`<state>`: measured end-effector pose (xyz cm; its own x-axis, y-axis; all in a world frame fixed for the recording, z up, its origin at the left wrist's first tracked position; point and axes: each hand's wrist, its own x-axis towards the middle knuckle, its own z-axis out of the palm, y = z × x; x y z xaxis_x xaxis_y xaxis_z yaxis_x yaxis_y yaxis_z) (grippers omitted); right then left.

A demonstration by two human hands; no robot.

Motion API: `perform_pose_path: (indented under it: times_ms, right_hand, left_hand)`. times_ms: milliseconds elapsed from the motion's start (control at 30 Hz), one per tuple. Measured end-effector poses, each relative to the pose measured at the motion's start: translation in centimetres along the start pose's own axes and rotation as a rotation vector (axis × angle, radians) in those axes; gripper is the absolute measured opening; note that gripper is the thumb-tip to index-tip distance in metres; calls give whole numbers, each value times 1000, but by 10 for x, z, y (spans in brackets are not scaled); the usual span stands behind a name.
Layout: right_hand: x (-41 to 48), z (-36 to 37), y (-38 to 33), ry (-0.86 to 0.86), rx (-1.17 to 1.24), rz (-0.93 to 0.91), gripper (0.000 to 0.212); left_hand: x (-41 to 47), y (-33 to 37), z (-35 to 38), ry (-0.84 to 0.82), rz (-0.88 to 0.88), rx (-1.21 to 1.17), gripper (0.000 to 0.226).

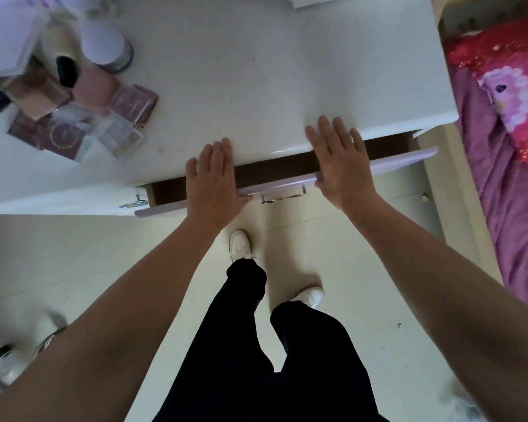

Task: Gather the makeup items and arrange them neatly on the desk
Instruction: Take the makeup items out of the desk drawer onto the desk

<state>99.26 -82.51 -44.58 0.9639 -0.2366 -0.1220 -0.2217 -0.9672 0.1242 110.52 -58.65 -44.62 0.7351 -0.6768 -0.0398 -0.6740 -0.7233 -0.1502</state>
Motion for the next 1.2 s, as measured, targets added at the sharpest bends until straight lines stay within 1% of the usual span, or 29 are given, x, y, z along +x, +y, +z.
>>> perform_pose_path:
  times_ms: [33,100,133,167,233,300,367,500,567,633,800,867,967,1033,1100,1167,1200]
  right_hand:
    - [4,2,-2,75,21,22,88]
    - [15,5,-9,238,35,78,69]
    - [21,6,-12,283,40,108,65]
    - [26,6,-14,294,34,131,66]
    - [30,8,-14,270,-13,142,78]
    - [28,9,-7,236,-33,115,90]
    - [28,12,0,219,-44,82,96]
    - [25,23,-1,254,12,87,93]
    - [24,29,-5,256,72,104,91]
    - [24,32,-7,257,67,97,90]
    - [27,32,-6,349,11,81,77]
    - [28,31,-6,369,-1,97,76]
    - [29,27,-4,338,-16,74,84]
    - [28,23,-4,265,-12,63,90]
    - [31,15,-2,160,24,97,94]
    - [35,-7,0,22,94,101,88]
    - [37,-21,2,-60,137,100,79]
  left_hand:
    - [9,-2,-1,19,14,36,114]
    - [24,-9,-1,117,52,59,102]
    - [29,-15,3,177,75,46,94]
    - [31,-19,8,228,96,24,88]
    - [33,-26,16,292,129,-19,80]
    - [37,-30,21,333,156,-70,75]
    - [40,-36,24,357,175,-139,71]
    - [43,-37,32,338,259,-159,64]
    - [45,-35,33,278,285,-137,68]
    - [45,-35,32,255,307,-116,71]
    - [45,-36,36,312,331,-176,65]
    - [45,-36,36,312,321,-213,64]
    - [47,-37,35,308,316,-255,60]
    - [47,-38,31,289,315,-266,59]
    - [48,-40,27,229,295,-270,61]
    - [49,-40,15,134,282,-266,61]
    - [50,-40,5,83,279,-262,59]
